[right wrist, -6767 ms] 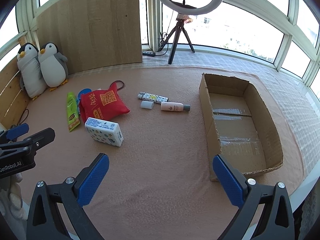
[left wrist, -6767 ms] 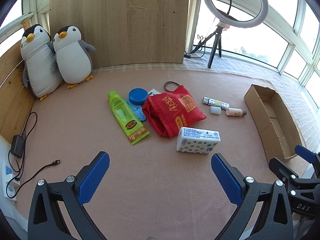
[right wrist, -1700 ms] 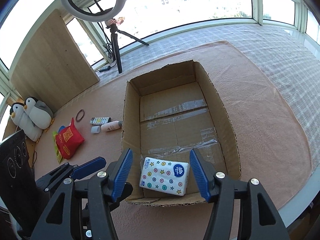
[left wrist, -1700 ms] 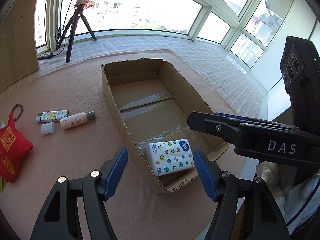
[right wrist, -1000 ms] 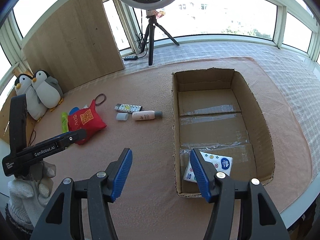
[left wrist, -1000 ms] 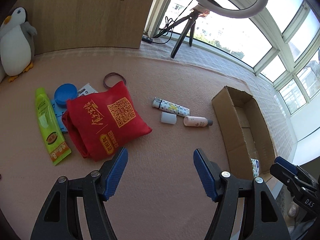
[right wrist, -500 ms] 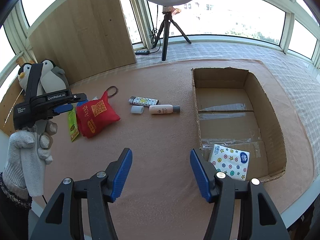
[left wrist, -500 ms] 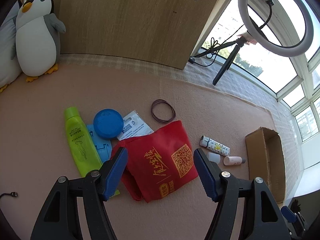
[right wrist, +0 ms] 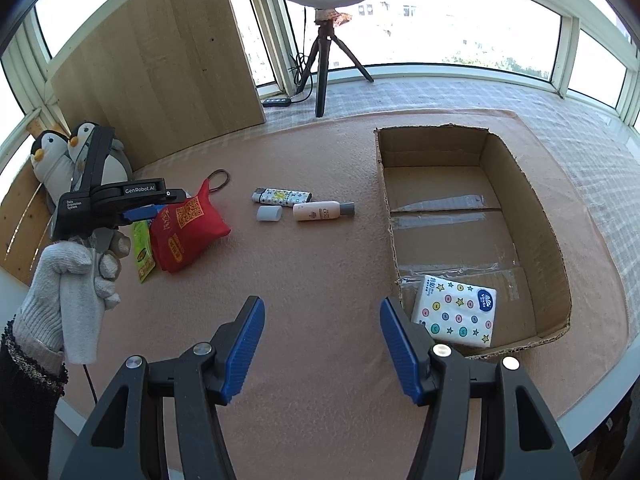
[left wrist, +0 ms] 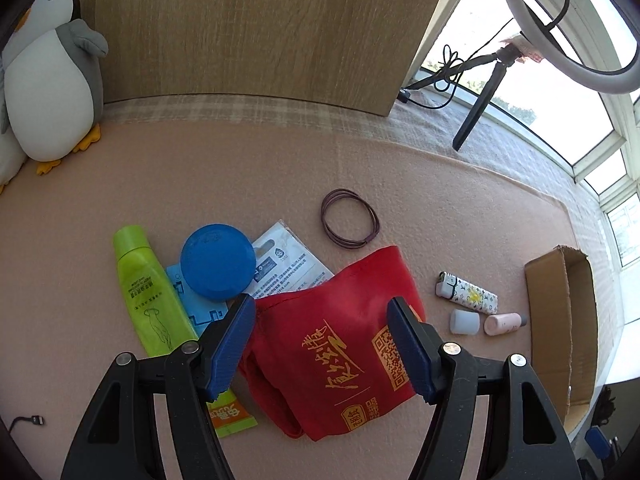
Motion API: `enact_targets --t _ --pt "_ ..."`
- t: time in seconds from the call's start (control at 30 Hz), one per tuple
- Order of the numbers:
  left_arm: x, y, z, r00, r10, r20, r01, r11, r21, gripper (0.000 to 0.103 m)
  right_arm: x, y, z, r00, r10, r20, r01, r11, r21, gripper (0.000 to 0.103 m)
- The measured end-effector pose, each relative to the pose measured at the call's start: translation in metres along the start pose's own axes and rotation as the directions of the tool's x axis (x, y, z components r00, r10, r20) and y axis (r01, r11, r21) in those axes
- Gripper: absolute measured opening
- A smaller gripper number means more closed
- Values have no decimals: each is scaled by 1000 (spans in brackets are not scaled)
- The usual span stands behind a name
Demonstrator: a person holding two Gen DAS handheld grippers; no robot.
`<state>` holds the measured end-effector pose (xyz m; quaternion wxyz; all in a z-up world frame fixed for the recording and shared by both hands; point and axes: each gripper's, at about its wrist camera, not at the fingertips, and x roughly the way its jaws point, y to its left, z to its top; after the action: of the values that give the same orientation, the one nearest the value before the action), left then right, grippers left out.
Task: Organize objects
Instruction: 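Move the left tool back toward the red drawstring bag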
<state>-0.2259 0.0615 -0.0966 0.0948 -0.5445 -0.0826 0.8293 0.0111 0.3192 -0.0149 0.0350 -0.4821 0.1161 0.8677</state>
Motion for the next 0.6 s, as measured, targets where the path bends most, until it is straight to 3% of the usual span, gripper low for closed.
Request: enact_targets --t 0.33,0.6 --pt "9 0 10 1000 23 -1 -23 1000 9 71 4 2 -1 1000 2 -14 -2 1000 -1 56" --pt "15 -17 -14 1000 3 -26 0 996 88 64 9 1 -1 1000 5 -22 -5 1000 3 56"
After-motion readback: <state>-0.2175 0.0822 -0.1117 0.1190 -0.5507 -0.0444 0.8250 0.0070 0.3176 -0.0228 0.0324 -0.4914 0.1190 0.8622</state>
